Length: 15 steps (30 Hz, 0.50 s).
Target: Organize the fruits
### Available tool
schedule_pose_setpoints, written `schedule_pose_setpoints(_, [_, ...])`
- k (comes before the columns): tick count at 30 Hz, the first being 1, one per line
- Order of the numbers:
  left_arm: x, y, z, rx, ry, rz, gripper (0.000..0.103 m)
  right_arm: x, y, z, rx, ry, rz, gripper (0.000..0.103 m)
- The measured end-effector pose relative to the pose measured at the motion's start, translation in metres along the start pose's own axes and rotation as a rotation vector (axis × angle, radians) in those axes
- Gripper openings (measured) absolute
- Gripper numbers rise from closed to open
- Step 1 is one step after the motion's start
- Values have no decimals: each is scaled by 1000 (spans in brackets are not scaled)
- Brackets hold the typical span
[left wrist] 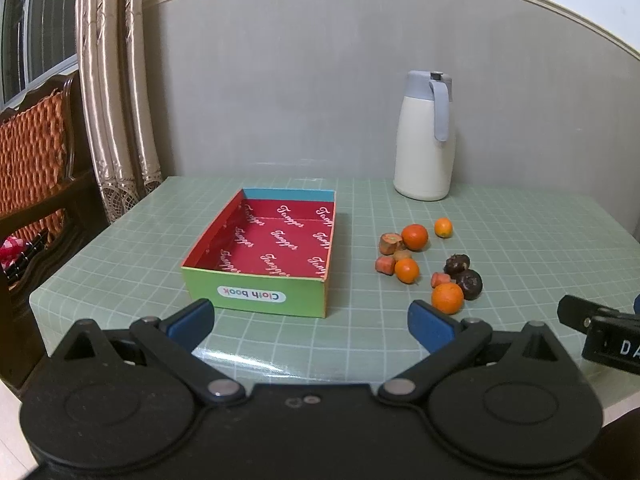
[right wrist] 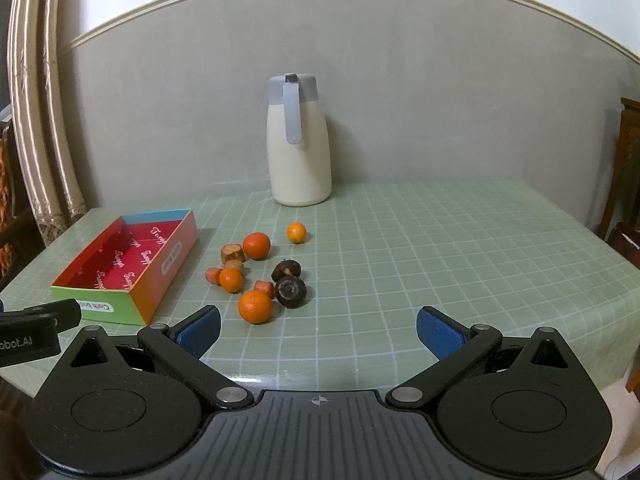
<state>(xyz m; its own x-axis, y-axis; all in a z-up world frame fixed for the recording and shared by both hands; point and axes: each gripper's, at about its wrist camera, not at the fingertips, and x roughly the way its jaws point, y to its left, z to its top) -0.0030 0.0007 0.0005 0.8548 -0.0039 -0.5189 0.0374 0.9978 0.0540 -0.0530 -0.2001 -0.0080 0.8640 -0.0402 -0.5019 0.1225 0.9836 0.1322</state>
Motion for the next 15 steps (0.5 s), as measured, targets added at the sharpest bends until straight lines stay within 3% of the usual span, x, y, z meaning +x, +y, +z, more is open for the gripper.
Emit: schedule_pose_setpoints(15, [0,1,0,-4,2,-3,97,1,0,0,-1,4,2,103])
